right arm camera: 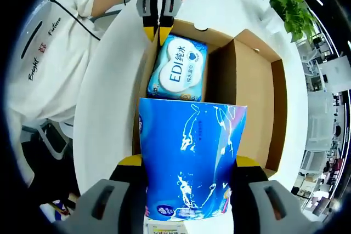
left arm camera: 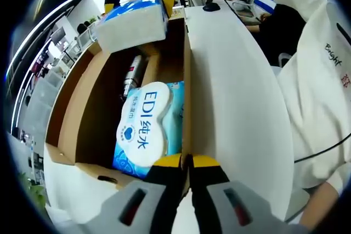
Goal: Operate the shoe box by opening the lid, removing the specified soft item, and placing it in the target area until the item is outside and the box remains undamaged.
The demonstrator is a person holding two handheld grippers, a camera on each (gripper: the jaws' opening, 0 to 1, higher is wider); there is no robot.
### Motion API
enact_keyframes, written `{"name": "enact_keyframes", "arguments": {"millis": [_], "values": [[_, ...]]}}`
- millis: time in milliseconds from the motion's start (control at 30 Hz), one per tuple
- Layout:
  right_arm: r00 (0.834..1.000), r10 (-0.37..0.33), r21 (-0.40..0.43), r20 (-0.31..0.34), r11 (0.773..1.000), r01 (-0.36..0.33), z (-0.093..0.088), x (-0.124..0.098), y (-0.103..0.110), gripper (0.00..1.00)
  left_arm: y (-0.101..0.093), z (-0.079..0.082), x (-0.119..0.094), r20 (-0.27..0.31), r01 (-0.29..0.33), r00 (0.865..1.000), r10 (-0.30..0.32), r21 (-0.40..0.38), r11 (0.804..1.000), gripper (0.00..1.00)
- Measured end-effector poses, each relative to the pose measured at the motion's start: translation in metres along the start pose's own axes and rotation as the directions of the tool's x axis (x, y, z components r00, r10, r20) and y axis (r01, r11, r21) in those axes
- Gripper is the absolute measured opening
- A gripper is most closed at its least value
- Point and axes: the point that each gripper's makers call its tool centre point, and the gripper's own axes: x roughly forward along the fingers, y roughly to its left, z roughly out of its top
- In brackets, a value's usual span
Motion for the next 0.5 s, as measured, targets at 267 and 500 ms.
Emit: {"name": "enact_keyframes", "arguments": {"millis": [267, 500], "values": [[1.000, -0.013, 0.016, -0.008, 1.000, 0.013, -0.014, -0.006, 0.002, 0.60, 0.001, 0.000, 0.001, -0.004, 0.005, 1.000, -0.005, -0.004, 1.000, 0.04], [0.999, -0.024, 0.021, -0.031, 0.999, 0.025, -0.029, -0.011, 0.000, 0.60, 0.001, 0.000, 0.001, -0.003, 0.005, 1.000, -0.005, -0.006, 1.000, 0.04]]}}
